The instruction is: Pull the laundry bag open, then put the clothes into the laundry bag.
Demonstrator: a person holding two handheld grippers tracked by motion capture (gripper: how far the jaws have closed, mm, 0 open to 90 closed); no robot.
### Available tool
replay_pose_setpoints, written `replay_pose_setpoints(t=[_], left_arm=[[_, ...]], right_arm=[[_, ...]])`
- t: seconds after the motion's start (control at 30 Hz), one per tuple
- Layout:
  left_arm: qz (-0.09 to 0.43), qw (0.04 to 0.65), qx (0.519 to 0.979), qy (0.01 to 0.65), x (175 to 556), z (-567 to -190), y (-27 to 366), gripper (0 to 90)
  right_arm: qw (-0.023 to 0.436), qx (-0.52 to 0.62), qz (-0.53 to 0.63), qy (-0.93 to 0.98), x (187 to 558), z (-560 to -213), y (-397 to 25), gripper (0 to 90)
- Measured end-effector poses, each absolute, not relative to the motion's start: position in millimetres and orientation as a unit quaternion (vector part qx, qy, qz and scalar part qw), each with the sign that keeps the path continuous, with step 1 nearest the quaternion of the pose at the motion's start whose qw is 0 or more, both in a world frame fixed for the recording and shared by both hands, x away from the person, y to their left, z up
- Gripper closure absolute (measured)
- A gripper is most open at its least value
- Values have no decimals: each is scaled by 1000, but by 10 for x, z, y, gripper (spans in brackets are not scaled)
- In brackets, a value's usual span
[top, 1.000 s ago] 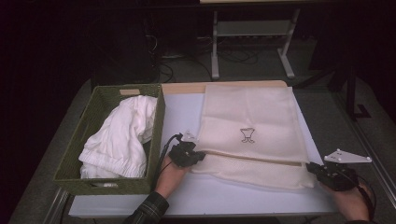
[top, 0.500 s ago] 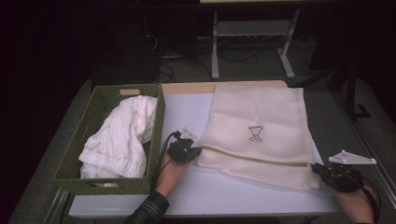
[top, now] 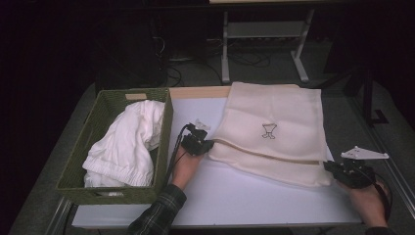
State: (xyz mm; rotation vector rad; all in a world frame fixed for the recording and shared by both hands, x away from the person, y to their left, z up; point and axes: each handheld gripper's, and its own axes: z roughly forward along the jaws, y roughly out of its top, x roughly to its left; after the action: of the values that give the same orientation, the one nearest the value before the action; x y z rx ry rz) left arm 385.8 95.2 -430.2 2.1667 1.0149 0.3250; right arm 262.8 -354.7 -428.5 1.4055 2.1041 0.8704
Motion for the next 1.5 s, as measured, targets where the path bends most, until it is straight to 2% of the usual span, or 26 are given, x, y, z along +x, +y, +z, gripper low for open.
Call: replay_pose_setpoints(t=[0.4,0.7,0.8,0.87,1.03,1.1,1.43,1.5], left_arm=[[131,359,831,404,4261,-4277,876,865],[130,354,832,407,4373,-4294,863,864],[117,355,831,412,4373,-4304,882,849],[112,354,832,412,4361,-4294,884,783],[114,359,832,407,4302,-4232,884,575],[112,363,831,407,4280,-4201,892,500],[100,359,842,391,4088,-4107,922,198],[98,360,844,386,4017,-4078,925,171]], right_arm=[[228,511,326,762,2868,-4324,-3545,831],[227,506,323,767,2931,-4362,-3535,827],[225,506,324,767,2926,-4372,-3536,799],[223,506,326,766,2920,-4369,-3531,733],[222,500,340,765,2898,-4349,-3491,496],[220,498,343,766,2892,-4346,-3470,439],[221,479,358,770,2826,-4296,-3345,268],[217,475,364,771,2812,-4286,-3310,253]])
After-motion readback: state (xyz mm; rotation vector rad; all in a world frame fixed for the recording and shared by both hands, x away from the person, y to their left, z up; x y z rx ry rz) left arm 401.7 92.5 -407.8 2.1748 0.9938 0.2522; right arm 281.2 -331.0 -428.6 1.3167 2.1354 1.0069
